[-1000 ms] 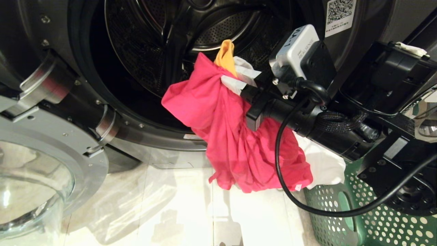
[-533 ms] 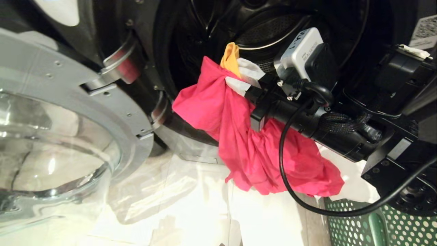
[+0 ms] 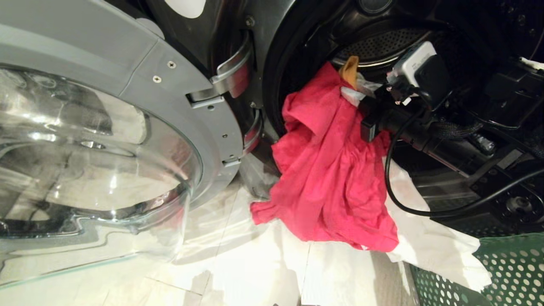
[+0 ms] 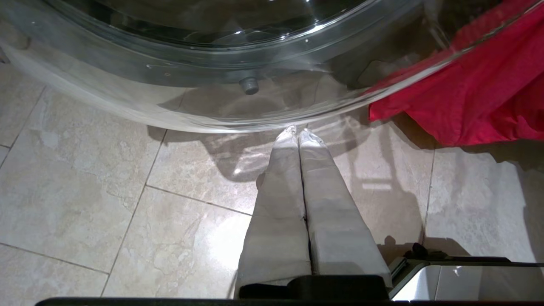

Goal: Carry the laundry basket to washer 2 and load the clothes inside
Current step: Place the clothes into the washing machine

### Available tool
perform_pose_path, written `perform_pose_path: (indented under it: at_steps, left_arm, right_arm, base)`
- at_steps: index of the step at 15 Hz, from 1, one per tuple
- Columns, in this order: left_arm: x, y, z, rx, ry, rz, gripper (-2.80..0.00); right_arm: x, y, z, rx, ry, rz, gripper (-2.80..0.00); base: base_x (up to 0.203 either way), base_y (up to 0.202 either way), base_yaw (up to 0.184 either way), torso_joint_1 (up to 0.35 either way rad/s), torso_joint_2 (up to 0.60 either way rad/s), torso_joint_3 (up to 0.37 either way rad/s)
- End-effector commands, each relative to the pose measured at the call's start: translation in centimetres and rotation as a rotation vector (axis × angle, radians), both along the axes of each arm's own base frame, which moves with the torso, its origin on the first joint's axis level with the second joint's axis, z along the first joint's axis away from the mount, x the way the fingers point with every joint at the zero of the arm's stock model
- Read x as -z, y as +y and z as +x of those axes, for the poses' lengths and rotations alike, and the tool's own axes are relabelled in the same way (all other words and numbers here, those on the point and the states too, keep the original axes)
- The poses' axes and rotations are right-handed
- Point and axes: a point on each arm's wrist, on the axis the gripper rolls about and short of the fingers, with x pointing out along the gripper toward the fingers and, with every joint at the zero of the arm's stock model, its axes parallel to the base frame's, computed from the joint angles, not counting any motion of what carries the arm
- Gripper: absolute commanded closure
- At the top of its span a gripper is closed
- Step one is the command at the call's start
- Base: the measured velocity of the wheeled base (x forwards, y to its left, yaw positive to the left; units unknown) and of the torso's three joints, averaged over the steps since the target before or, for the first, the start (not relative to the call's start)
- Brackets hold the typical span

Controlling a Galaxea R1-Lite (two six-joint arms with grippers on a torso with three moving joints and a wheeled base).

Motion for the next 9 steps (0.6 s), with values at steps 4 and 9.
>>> perform_pose_path:
  at_steps: [4, 9]
  left_arm:
    - [0.2, 0.0, 0.1, 0.000, 0.008, 0.000, 0.00]
    - [0.2, 0.0, 0.1, 0.000, 0.008, 0.000, 0.00]
  right_arm:
    - [-0.8, -1.8, 1.3, 0.184, -0.052, 0.072, 0.00]
    - [-2.3, -0.7, 3.7, 0.280, -0.228, 0.199, 0.00]
  base:
    - [0.000, 0.000, 0.000, 0.000, 0.00, 0.000]
    - [0.000, 0.000, 0.000, 0.000, 0.00, 0.000]
